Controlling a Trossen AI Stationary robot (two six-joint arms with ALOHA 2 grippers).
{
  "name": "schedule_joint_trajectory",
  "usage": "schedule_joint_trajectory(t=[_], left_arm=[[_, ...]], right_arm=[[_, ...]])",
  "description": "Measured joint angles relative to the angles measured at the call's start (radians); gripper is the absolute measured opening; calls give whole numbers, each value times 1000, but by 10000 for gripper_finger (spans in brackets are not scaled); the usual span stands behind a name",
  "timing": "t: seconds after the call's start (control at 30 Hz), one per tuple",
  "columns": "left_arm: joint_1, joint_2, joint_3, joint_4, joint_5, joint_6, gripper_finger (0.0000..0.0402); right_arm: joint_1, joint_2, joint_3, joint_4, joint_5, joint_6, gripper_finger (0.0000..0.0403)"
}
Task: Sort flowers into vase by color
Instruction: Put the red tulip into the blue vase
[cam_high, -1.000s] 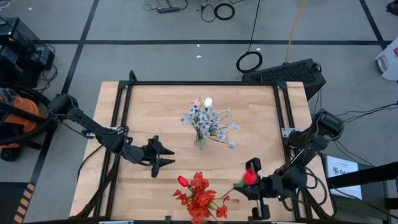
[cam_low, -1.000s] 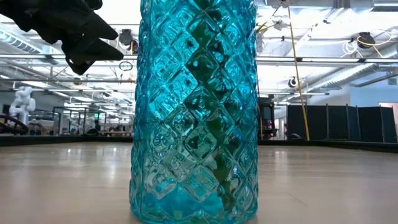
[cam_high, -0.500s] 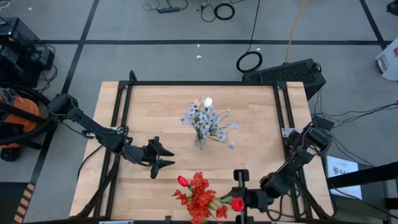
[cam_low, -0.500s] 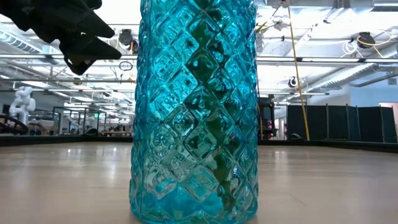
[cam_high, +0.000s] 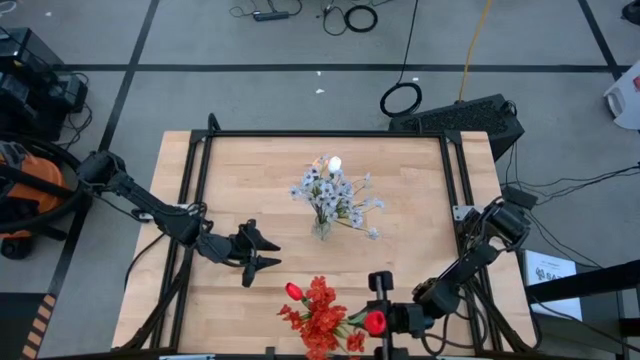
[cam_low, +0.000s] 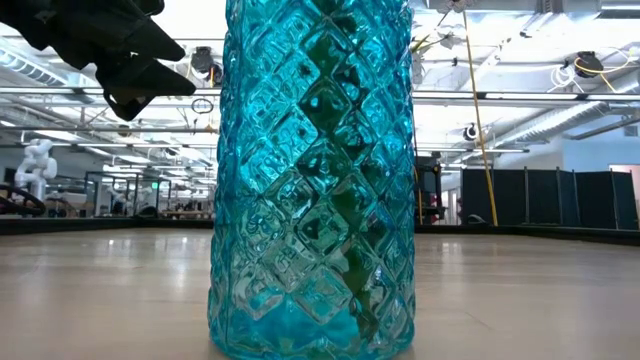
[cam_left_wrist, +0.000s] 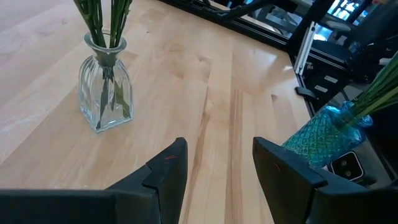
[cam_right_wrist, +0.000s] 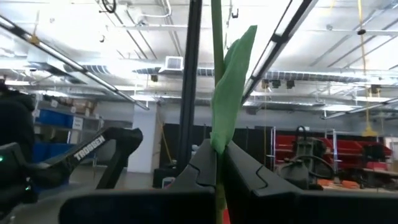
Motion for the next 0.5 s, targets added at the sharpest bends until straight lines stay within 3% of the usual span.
schedule_joint_trajectory(t=[0.5], left_arm=[[0, 0, 0, -1, 0, 0, 187]], right_arm=[[-48, -2, 21, -153, 0, 183, 0]])
